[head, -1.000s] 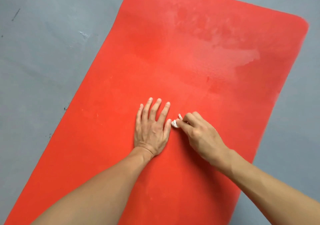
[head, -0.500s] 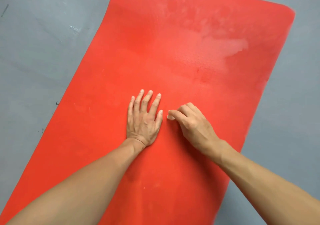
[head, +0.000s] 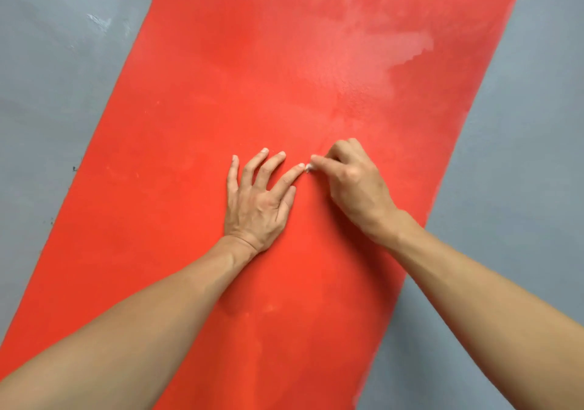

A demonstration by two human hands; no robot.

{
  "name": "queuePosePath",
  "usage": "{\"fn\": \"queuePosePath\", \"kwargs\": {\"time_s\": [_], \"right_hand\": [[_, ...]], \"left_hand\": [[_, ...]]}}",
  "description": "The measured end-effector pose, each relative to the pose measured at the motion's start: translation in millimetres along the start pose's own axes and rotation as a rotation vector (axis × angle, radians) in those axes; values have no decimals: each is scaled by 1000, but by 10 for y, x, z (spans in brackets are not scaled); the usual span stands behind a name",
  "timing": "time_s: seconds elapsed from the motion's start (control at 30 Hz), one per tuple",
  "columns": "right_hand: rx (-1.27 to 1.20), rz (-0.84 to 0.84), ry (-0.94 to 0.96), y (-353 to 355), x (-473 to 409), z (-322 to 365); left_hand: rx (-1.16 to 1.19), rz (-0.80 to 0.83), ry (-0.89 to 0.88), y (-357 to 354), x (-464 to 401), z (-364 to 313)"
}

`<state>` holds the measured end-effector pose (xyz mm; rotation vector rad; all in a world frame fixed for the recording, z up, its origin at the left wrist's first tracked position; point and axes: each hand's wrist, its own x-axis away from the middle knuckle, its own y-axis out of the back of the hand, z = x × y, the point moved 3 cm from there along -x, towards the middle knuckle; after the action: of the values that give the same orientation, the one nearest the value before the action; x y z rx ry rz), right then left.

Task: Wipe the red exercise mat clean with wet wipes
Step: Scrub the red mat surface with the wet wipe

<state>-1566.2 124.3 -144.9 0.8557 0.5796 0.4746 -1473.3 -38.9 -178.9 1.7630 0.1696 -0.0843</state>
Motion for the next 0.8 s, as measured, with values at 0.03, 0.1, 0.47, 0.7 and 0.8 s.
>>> {"fn": "queuePosePath", "kwargs": {"time_s": [0.03, 0.1, 0.47, 0.7, 0.8], "right_hand": [[33, -64, -56, 56, -158, -166], [68, -154, -211, 135, -385, -402], [-21, -34, -71, 98, -368, -255], [-18, -94, -217, 95, -272, -158], [-86, 162, 100, 57, 237, 175]], "left_hand": [[9, 16, -1, 10, 7, -3], [26, 30, 2, 30, 29, 4], [12, 51, 5, 35, 13, -26], [-6, 41, -3, 33, 11, -24], [-9, 46, 0, 24, 16, -21]]}}
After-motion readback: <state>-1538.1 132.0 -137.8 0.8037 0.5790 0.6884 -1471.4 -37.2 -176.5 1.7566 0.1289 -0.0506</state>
